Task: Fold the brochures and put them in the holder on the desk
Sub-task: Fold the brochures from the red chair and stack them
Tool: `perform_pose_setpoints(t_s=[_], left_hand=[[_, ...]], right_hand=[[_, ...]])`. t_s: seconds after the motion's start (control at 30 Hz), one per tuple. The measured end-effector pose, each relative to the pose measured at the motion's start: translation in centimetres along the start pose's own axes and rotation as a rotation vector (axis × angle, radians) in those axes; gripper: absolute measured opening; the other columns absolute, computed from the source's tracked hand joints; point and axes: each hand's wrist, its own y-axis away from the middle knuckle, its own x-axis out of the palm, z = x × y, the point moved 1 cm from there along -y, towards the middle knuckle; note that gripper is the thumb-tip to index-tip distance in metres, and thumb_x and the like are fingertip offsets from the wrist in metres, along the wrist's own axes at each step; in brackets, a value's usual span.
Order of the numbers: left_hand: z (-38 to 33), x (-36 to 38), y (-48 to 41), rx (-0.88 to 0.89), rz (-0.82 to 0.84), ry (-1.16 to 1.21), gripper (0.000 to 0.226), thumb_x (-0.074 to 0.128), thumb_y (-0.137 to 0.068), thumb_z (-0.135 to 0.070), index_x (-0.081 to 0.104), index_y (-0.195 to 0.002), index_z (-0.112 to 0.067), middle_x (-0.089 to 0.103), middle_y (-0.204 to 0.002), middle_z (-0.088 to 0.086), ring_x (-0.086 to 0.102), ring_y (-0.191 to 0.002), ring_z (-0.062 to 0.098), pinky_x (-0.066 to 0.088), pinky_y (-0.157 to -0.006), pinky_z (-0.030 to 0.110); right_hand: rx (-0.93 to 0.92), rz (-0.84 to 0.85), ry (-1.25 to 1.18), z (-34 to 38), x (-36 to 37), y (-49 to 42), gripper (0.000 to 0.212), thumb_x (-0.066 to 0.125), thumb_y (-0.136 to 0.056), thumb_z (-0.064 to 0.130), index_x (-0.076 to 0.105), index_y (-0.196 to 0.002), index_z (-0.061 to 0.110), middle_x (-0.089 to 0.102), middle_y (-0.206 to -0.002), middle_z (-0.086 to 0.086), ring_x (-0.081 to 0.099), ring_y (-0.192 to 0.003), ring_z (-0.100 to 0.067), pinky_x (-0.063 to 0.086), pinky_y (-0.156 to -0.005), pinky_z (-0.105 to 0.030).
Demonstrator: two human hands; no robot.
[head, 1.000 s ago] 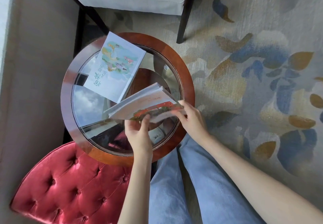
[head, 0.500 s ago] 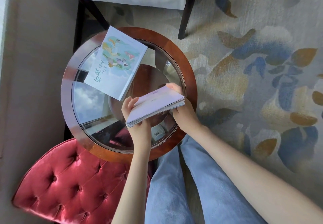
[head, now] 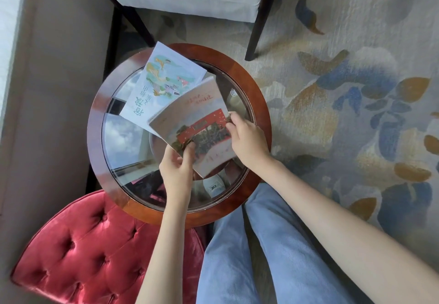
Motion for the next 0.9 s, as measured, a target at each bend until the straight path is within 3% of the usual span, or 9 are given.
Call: perform_pose_setpoints(t_s=[0.1, 0.23, 0.33, 0.4, 0.47, 0.6, 0.77, 0.9], left_hand=[[0.4, -0.9, 0.1, -0.039, 0.064, 0.069, 0.014, 0.061, -0.09, -0.014, 0.062, -0.096, -0.026, 0.068, -0.093, -0.017, 0.064, -0.082, -0.007, 0.046, -0.066, 0.006], [1.7, -2.0, 0.5, -0.174, 0.016, 0.247, 0.019, 0.06, -0.089, -0.01, 0.062, -0.094, -0.028, 0.07, -0.092, -0.012, 0.067, -0.081, 0.0, 0.051, -0.066, 0.013], [3.2, -3.2, 0.3, -0.309, -0.082, 0.375, 0.016, 0.06, -0.09, -0.01, 0.061, -0.092, -0.026, 0.064, -0.078, -0.008, 0.059, -0.067, 0.012, 0.046, -0.055, 0.02], [4.1, -4.1, 0.0, -0.385, -0.156, 0.453, 0.012, 0.059, -0.09, -0.013, 0.061, -0.096, -0.024, 0.061, -0.07, -0.009, 0.052, -0.058, 0.008, 0.041, -0.049, 0.019], [4.8, -5.0, -0.4, -0.428, -0.246, 0.525, 0.018, 0.057, -0.091, -0.013, 0.059, -0.108, -0.018, 0.062, -0.068, -0.012, 0.054, -0.05, 0.0, 0.048, -0.05, 0.017], [5.7, -6.6, -1.3, -0.449, -0.304, 0.6, 0.024, 0.054, -0.093, -0.01, 0.055, -0.116, -0.017, 0.068, -0.092, -0.002, 0.068, -0.067, 0.006, 0.057, -0.06, 0.024], [6.0, -7.2, -1.6, -0.459, -0.318, 0.653, 0.023, 0.05, -0.094, -0.007, 0.059, -0.104, -0.025, 0.074, -0.085, -0.011, 0.071, -0.078, 0.009, 0.058, -0.064, 0.025], [6.3, -7.3, -1.7, -0.475, -0.306, 0.658, 0.023, 0.05, -0.095, -0.007, 0.059, -0.102, -0.028, 0.074, -0.085, -0.012, 0.071, -0.079, 0.009, 0.058, -0.063, 0.024]], right_hand=[[0.022, 0.142, 0.029, 0.4, 0.2, -1.1, 0.029, 0.04, -0.099, 0.02, 0.051, -0.122, 0.007, 0.068, -0.099, -0.013, 0.062, -0.089, -0.03, 0.034, -0.063, -0.028], [0.028, 0.355, 0.004, 1.3, 0.7, -3.5, 0.032, 0.04, -0.099, 0.024, 0.053, -0.127, 0.015, 0.064, -0.118, -0.009, 0.06, -0.105, -0.026, 0.048, -0.083, -0.035], [0.022, 0.234, 0.084, 2.1, 1.5, -6.4, 0.032, 0.038, -0.099, 0.022, 0.053, -0.125, 0.013, 0.057, -0.128, -0.007, 0.055, -0.113, -0.025, 0.045, -0.094, -0.041], [0.028, 0.132, 0.165, 2.6, 2.1, -8.8, 0.035, 0.04, -0.098, 0.023, 0.048, -0.129, 0.01, 0.051, -0.132, -0.008, 0.049, -0.12, -0.026, 0.043, -0.096, -0.04], [0.023, 0.101, 0.239, 3.1, 2.9, -11.2, 0.04, 0.041, -0.098, 0.024, 0.041, -0.134, 0.008, 0.045, -0.137, -0.009, 0.043, -0.125, -0.026, 0.04, -0.099, -0.038], [0.025, 0.092, 0.322, 3.8, 4.5, -14.7, 0.054, 0.043, -0.097, 0.029, 0.026, -0.143, 0.005, 0.034, -0.147, -0.011, 0.035, -0.134, -0.026, 0.035, -0.107, -0.035], [0.087, 0.166, 0.357, 4.0, 6.3, -16.6, 0.057, 0.046, -0.096, 0.031, 0.025, -0.141, 0.004, 0.035, -0.145, -0.012, 0.034, -0.134, -0.026, 0.031, -0.107, -0.038], [0.109, 0.085, 0.418, 4.3, 6.8, -16.8, 0.048, 0.053, -0.093, 0.026, 0.035, -0.133, 0.008, 0.042, -0.137, -0.012, 0.04, -0.126, -0.028, 0.036, -0.102, -0.039]])
